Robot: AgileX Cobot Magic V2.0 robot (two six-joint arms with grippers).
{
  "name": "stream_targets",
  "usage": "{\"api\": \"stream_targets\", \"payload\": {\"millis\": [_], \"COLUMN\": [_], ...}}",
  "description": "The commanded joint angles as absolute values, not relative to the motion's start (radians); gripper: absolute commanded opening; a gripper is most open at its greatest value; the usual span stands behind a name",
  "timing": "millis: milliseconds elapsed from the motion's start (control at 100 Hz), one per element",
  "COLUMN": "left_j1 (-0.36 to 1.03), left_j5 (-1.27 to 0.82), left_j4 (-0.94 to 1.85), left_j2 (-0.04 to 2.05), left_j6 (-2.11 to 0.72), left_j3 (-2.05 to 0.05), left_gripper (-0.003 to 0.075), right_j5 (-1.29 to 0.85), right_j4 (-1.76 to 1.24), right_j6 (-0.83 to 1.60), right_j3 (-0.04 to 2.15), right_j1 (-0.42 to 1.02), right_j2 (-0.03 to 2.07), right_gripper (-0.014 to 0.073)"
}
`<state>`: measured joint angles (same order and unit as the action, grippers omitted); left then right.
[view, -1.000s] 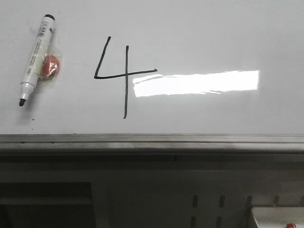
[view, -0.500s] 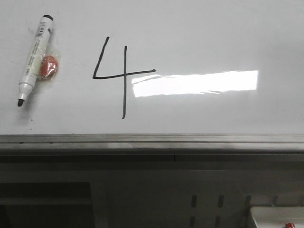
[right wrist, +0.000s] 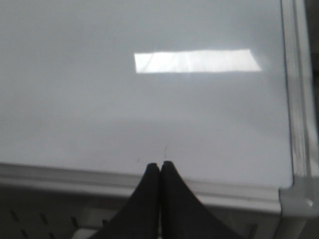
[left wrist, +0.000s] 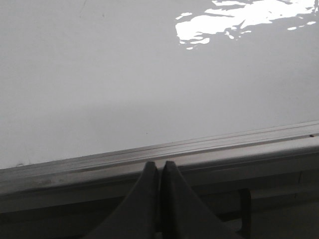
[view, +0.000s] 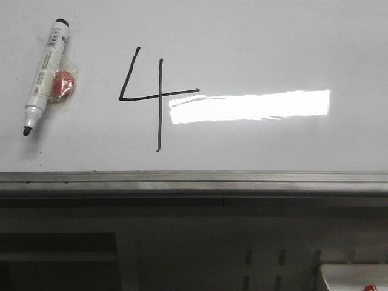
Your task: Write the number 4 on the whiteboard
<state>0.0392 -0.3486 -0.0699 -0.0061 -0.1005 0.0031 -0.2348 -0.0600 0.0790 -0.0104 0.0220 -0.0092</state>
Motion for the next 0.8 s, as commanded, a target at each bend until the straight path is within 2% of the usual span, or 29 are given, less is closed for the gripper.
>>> {"api": "stream_targets", "payload": {"millis": [0,30,140,790], "left_j1": [0.036,0.036,0.036,0.036], "left_j5": [-0.304,-0.304,-0.304,-0.304], "left_j4": [-0.074,-0.074,-0.072,-0.072], "left_j2": [-0.031,-0.031,-0.031,-0.031], "left_j6": [-0.101,-0.101,-0.101,-0.101], "left_j3": [0.038,0.038,0.038,0.038], "left_gripper": [-0.0020,-0.0020,-0.0020,-0.0020], "right_j5": [-0.163,-0.240,-0.320,-0.317], "right_j4": [-0.073,-0.072,-0.072,-0.072], "right_j6": [0.073,0.070,0.070,0.070], "right_j3": [-0.038,-0.032,-0.035,-0.035], "right_j1": [0.016,0.016,0.016,0.016], "right_j2": [-0.025,-0.025,-0.025,-0.025], "right_gripper": [-0.0064,-0.0064,-0.0064,-0.0064]}}
